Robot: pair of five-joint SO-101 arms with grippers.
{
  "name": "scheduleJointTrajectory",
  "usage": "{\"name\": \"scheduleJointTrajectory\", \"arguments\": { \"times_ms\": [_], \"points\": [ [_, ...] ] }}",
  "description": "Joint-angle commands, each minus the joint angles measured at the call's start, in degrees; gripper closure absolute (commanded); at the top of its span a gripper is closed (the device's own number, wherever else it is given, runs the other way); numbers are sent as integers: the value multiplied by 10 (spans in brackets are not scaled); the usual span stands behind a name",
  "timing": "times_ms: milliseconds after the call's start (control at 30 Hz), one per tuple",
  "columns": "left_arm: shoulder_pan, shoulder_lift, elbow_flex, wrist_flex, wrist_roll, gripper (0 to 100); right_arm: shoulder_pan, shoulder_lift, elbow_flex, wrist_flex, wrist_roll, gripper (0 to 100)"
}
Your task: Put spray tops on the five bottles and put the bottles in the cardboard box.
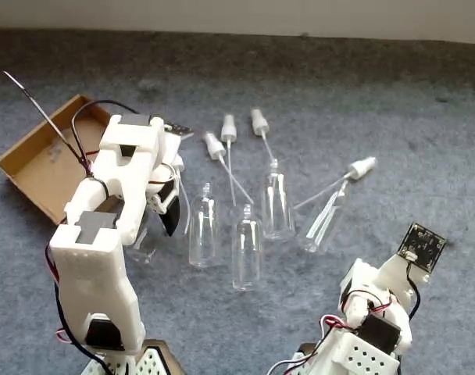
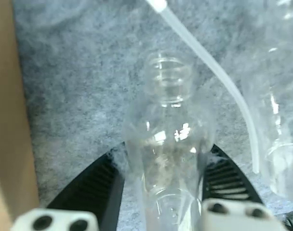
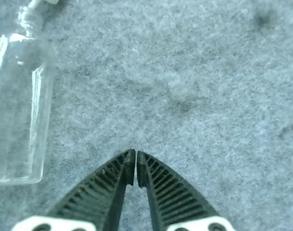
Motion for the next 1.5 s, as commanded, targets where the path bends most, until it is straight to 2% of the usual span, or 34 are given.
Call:
{"name": "scheduleJointTrajectory", "arguments": {
  "times_ms": [0,167,333,1467],
  "points": [
    [7,-33,-1,-25,0,880,6,-4,75,-9,-2,989],
    [6,-40,22,-55,22,871,5,-4,75,-9,-2,989],
    [18,-38,41,-77,21,789,4,-4,75,-9,-2,989],
    [14,-41,18,-120,25,793,4,-4,75,-9,-2,989]
  ]
}}
